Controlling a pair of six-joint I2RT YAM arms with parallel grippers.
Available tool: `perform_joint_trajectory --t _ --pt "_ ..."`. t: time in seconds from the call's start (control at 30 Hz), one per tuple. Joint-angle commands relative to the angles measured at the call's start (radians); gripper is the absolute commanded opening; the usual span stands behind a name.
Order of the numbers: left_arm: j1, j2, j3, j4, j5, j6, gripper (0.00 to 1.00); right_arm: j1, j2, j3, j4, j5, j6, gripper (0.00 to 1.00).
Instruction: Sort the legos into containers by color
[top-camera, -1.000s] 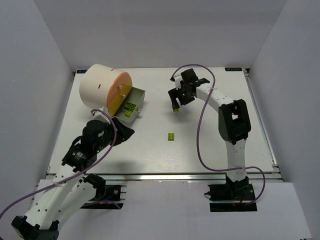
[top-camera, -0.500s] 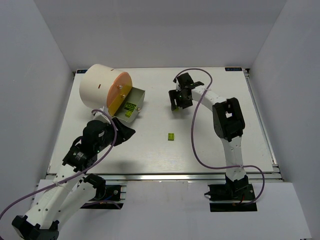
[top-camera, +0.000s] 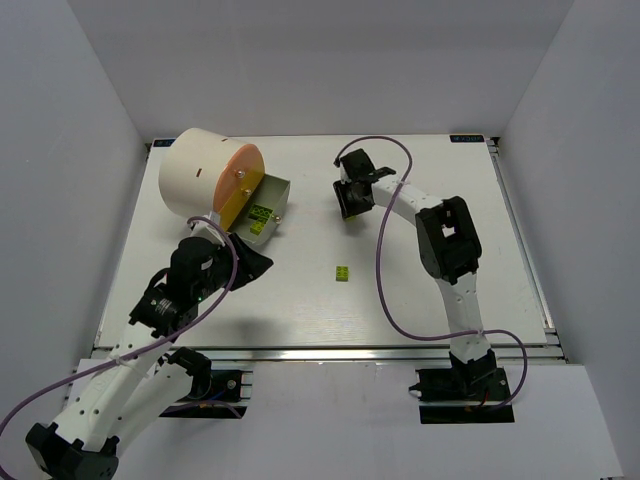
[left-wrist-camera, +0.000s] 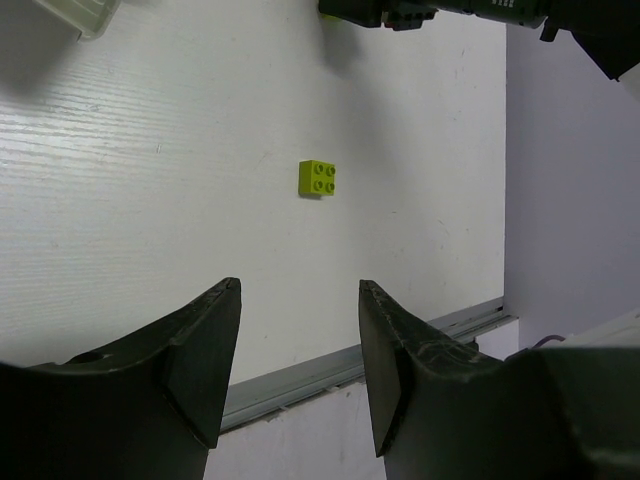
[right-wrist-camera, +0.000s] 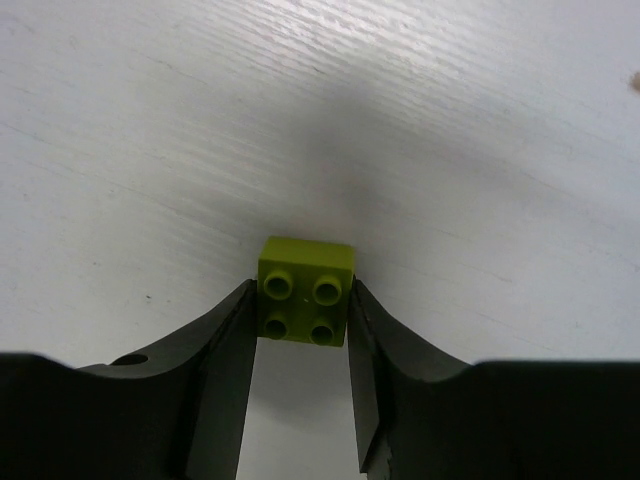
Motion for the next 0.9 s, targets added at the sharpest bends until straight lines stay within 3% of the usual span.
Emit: perform_joint_trajectory --t 0.0,0.03,0.13,0.3,0.43,0.57,0.67,0.8,0.87 --pt "0.002 -0.013 -0.008 0.021 0.018 -0.002 0.60 0.007 -0.041 0.003 0.085 -0.036 -0.108 0.07" --pt "0.002 -0.015 -0.012 0.023 0.019 -0.002 0.60 0.004 -0.062 -0.034 0.131 -0.065 -0.155 0.04" --pt "0.002 -0.031 -0.032 0.026 0.021 -0.005 0.60 0.009 -0.209 -0.115 0.307 -0.357 -0.311 0.02" --pt "0.002 -0.045 -0.046 0.032 0.021 -0.011 0.60 0.037 -0.270 -0.128 0.474 -0.632 -0.505 0.00" --pt "0.002 -0.047 -0.044 0.029 0.018 -0.013 0.60 0.095 -0.183 0.007 0.458 -0.674 -0.522 0.00" --pt "0.002 -0.054 -0.044 0.023 0.016 -0.011 0.60 0.150 -0.081 0.202 0.427 -0.666 -0.508 0.09" --pt "0.002 -0.065 -0.044 0.021 0.016 -0.013 0.61 0.198 -0.018 0.260 0.433 -0.627 -0.520 0.16" --pt "0.002 -0.068 -0.035 0.017 0.016 -0.013 0.62 0.238 0.039 0.325 0.438 -0.567 -0.510 0.40" --pt "0.002 -0.067 -0.028 0.015 0.019 -0.014 0.62 0.239 0.049 0.328 0.438 -0.542 -0.493 0.44"
